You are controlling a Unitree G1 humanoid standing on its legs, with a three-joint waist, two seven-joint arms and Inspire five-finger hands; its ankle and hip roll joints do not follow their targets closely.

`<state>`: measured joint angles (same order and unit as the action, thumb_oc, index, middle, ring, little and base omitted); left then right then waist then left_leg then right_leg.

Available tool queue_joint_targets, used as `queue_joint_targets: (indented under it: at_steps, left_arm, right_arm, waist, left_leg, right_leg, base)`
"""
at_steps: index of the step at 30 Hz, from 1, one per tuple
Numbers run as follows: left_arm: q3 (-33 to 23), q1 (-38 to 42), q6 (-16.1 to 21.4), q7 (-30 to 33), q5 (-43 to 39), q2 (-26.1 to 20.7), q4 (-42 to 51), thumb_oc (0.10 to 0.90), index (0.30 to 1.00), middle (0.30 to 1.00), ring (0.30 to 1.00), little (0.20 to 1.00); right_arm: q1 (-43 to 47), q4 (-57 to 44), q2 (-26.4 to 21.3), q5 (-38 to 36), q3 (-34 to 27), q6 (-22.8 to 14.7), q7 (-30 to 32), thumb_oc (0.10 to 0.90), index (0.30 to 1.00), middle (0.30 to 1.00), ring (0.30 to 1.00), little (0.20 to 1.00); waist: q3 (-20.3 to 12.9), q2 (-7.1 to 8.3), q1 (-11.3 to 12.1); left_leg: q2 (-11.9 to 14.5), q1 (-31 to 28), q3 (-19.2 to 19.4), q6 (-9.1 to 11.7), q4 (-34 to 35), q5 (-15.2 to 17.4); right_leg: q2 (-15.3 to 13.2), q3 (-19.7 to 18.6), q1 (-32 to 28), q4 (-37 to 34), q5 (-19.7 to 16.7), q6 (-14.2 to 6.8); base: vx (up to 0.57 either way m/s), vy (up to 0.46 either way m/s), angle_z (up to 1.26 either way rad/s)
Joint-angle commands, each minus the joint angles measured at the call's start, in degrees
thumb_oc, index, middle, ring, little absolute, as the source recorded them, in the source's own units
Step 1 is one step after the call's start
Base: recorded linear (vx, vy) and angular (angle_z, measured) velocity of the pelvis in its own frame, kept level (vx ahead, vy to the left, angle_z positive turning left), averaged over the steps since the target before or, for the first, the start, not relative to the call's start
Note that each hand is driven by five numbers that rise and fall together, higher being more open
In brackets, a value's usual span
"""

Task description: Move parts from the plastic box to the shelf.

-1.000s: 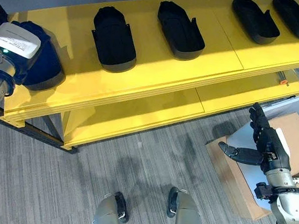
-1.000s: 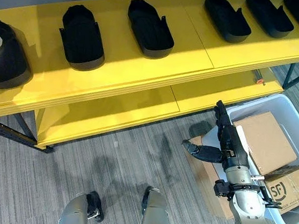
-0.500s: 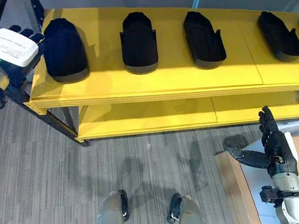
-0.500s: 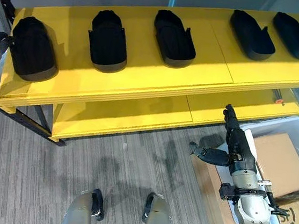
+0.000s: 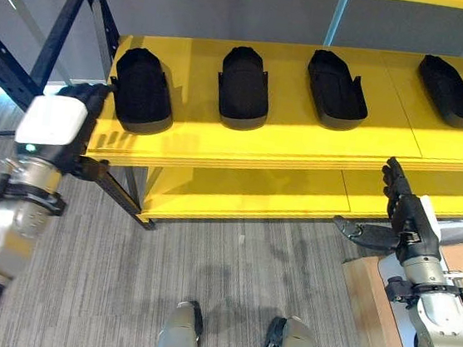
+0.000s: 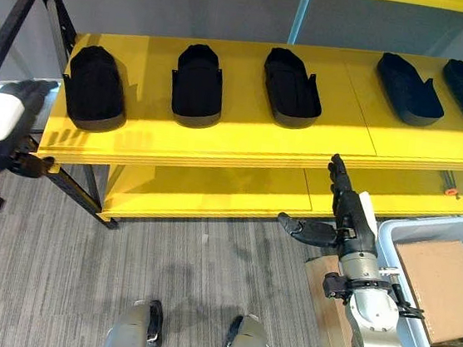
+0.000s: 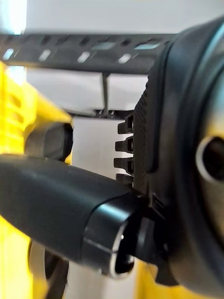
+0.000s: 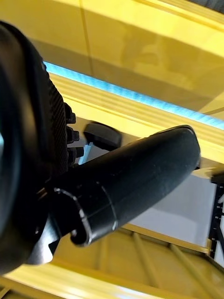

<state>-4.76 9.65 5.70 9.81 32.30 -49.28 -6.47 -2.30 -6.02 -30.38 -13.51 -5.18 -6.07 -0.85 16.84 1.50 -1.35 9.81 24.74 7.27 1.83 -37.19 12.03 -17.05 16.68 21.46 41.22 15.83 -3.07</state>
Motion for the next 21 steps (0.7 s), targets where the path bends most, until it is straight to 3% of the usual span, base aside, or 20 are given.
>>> queue_joint_targets:
  at_steps: [1, 11, 21]
  left_arm:
    - [-3.4, 5.7, 0.3, 7.0, 1.0, -0.2, 2.4, 0.9, 1.0, 1.0, 1.0, 1.0]
    - [6.1, 16.1, -1.6, 12.9, 3.3, 6.1, 0.4, 0.9, 1.0, 1.0, 1.0, 1.0]
    - [9.6, 18.8, -2.5, 13.6, 4.1, 8.1, -1.8, 0.9, 1.0, 1.0, 1.0, 1.0]
  right_arm:
    - [6.0, -3.1, -1.3, 0.2, -1.6, -5.0, 1.4, 0.9, 1.0, 1.0, 1.0, 1.0]
    - [8.9, -3.2, -1.6, 0.0, 2.5, -6.7, 2.7, 0.9, 1.0, 1.0, 1.0, 1.0]
    - [8.5, -4.0, -1.2, 0.2, 1.9, -7.4, 4.0, 0.9, 1.0, 1.0, 1.0, 1.0]
  waist:
    - [-3.7, -0.53, -0.6]
    - [-4.3, -0.08, -1.6]
    - [-4.7, 0.29, -2.5]
  left_leg:
    - [1.2, -5.3, -1.6, 0.0, -0.4, 6.2]
    - [1.6, -4.5, -2.2, 0.2, -0.1, 5.4]
    - [2.1, -4.6, -2.1, 0.4, 1.2, 4.7]
  right_leg:
    - [-0.4, -0.3, -8.2, -7.6, -1.8, -2.2]
    - [0.0, 0.0, -7.6, -7.3, -1.9, -2.1]
    - [0.9, -0.6, -6.8, -7.8, -2.2, -2.1]
  base:
    - [-0.03, -0.014, 0.06]
    - [-0.01, -0.007, 0.03]
    - [0.0, 0.0, 0.0]
